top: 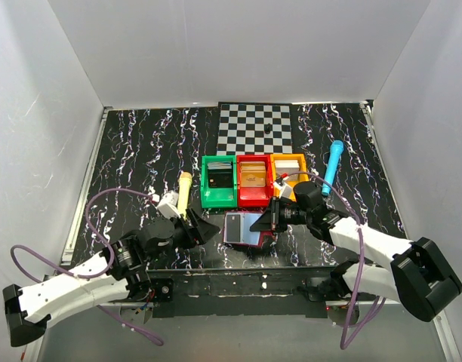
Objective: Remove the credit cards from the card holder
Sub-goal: Place the card holder at the center of the board.
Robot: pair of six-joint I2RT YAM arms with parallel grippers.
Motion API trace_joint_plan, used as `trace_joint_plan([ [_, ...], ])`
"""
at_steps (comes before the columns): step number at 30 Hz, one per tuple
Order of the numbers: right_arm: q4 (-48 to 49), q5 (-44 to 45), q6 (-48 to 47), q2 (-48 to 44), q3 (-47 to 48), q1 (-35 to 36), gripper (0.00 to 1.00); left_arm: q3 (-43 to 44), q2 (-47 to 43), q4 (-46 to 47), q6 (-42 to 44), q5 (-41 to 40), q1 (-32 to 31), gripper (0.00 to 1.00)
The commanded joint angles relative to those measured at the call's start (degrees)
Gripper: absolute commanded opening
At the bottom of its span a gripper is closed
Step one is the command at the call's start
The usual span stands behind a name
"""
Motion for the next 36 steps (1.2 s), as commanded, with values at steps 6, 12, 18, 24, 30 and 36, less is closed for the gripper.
trace_joint_plan([
  [6,2.18,1.72,-1.55,4.15,-1.99,-0.08,0.01,1.48,5.41,7.69,4.98,2.54,-0.15,0.67],
  [12,-2.12,4.44,-2.34,5.56,-1.55,-0.08,0.01,2.00,9.19,11.38,6.56,3.77,-0.15,0.67],
  [18,-8.36,7.96,-3.39,4.07,-1.11,-0.26,0.19,3.50,12.27,11.21,7.17,4.39,-0.15,0.67],
  [24,-13.81,10.69,-4.54,1.52,-0.85,-0.70,0.42,2.89,12.10,11.38,6.83,4.83,-0.07,0.67],
  [30,-22.58,15.08,-6.73,-1.73,1.52,-1.40,0.49,2.80,11.48,11.03,6.91,4.74,-0.15,0.67],
  [36,-35.86,22.46,-10.42,-8.31,6.61,-1.75,0.54,2.71,11.04,10.07,6.82,4.39,-0.15,0.67],
])
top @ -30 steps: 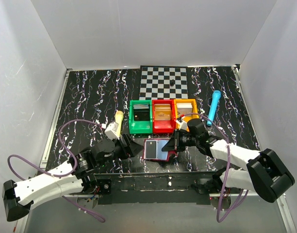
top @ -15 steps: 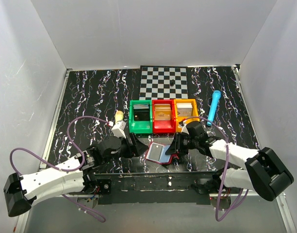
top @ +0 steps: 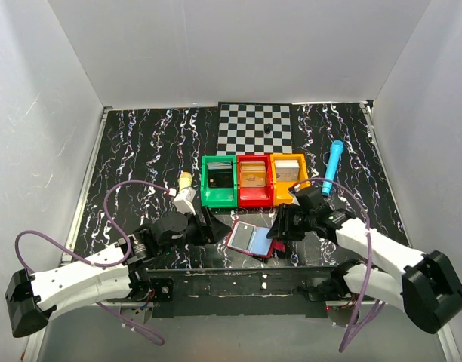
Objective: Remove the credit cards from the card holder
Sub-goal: Place the card holder at the center of the board.
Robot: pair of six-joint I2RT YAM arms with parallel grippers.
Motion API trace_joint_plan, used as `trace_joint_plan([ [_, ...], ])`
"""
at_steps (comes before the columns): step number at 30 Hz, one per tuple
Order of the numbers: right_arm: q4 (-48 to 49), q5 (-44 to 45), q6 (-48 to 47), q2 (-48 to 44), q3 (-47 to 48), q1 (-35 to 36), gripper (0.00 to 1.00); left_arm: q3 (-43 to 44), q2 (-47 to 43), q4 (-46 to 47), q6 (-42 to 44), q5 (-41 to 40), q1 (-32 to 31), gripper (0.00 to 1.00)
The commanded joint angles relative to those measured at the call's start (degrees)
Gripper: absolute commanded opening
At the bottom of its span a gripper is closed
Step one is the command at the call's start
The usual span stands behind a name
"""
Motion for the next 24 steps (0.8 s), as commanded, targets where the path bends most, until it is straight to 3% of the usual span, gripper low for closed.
trace_joint_plan([
  [1,-12.96,7.62,-4.41,-6.72,6.44,-0.29,0.54,1.29,-1.04,-0.75,0.90,-0.51,-0.15,0.67],
  [5,-17.29,8.52,-6.35,-15.07,10.49,-0.11,0.55,0.85,-2.18,-0.76,0.90,-0.94,-0.15,0.67],
  [8,-14.22,1.86,-6.88,-17.02,11.46,1.55,0.55,0.50,-2.45,0.03,0.99,-1.30,-0.15,0.67],
  [15,-8.95,1.74,-6.09,-5.97,11.38,12.10,0.51,1.11,0.18,1.18,0.81,0.11,-0.15,0.67],
  [24,-7.36,4.82,-6.26,3.54,7.42,12.90,0.47,0.85,1.06,1.18,0.37,0.99,-0.15,0.67],
])
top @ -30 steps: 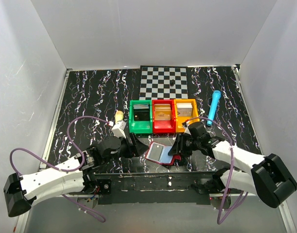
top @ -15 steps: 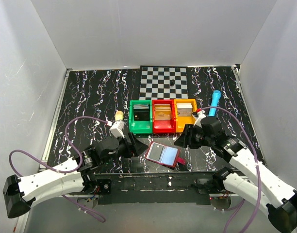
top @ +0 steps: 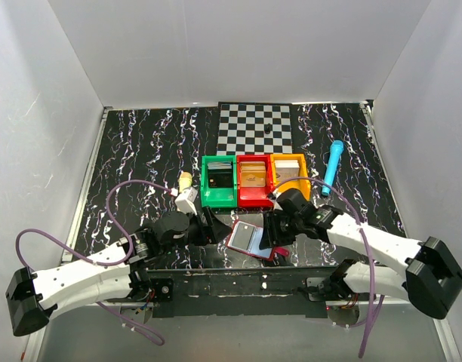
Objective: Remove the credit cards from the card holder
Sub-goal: Place the card holder at the center of the board.
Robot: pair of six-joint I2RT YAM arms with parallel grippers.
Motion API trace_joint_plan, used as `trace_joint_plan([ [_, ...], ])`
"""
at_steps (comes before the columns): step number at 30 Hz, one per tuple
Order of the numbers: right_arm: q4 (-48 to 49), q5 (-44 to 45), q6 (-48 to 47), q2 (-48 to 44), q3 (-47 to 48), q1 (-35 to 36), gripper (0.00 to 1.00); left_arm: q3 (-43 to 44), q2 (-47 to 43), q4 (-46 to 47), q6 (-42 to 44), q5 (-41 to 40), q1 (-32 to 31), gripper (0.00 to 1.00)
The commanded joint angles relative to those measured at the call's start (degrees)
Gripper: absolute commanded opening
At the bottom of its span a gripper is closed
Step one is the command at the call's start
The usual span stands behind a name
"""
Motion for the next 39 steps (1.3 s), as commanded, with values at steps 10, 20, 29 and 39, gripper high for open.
trace_joint_plan([
  [10,1.03,6.92,-2.71,7.81,-1.33,-0.99,0.49,0.85,1.64,1.25,0.31,1.01,-0.15,0.67],
  [20,-0.46,8.94,-7.45,14.58,2.89,-2.39,0.50,0.32,0.85,0.54,0.40,0.49,-0.15,0.67],
  [29,-3.98,11.14,-13.52,19.23,8.34,-3.10,0.47,-0.47,-0.55,-0.25,0.31,-0.13,-0.15,0.67],
  [39,-5.12,12.55,-16.16,19.15,11.59,-3.19,0.52,-0.99,-2.58,-1.57,0.66,-0.92,-0.15,0.67],
])
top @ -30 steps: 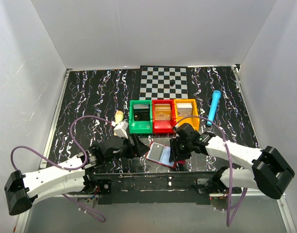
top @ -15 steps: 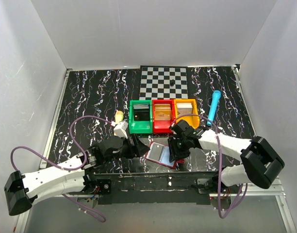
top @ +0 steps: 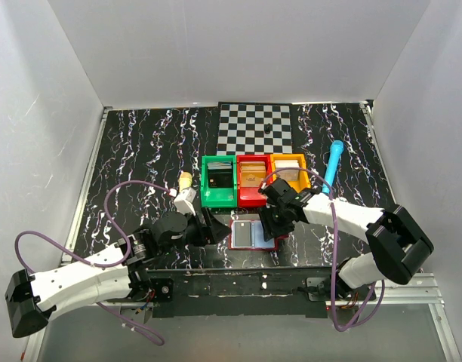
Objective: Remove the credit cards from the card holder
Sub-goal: Place the card holder at the center of the board.
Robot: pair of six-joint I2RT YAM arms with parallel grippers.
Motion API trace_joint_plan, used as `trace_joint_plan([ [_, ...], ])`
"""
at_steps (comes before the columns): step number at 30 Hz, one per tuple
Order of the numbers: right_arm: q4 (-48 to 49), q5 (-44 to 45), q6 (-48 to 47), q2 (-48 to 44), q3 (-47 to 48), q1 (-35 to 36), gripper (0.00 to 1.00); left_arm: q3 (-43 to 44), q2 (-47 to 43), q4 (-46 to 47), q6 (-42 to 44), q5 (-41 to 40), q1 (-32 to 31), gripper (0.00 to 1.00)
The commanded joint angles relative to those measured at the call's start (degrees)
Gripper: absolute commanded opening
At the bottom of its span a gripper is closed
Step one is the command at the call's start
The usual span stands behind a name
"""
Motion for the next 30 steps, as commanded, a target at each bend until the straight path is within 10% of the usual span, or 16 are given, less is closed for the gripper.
trace_joint_plan([
  [1,0.21,3.11,-2.50,0.59,2.46,-0.39,0.53,-0.84,-1.44,-0.98,0.70,-1.38,-0.15,0.67],
  [17,-2.88,2.41,2.24,-14.42,2.82,-0.30,0.56,1.18,5.14,2.45,2.81,0.02,-0.07,0.62],
  [24,12.23,-4.01,7.42,-20.41,-4.82,-0.30,0.52,6.01,18.41,6.13,4.57,3.10,2.04,0.15],
  [30,22.88,-7.43,12.70,-20.59,-11.60,-0.30,0.51,5.31,25.97,14.40,3.87,9.34,6.87,0.00],
])
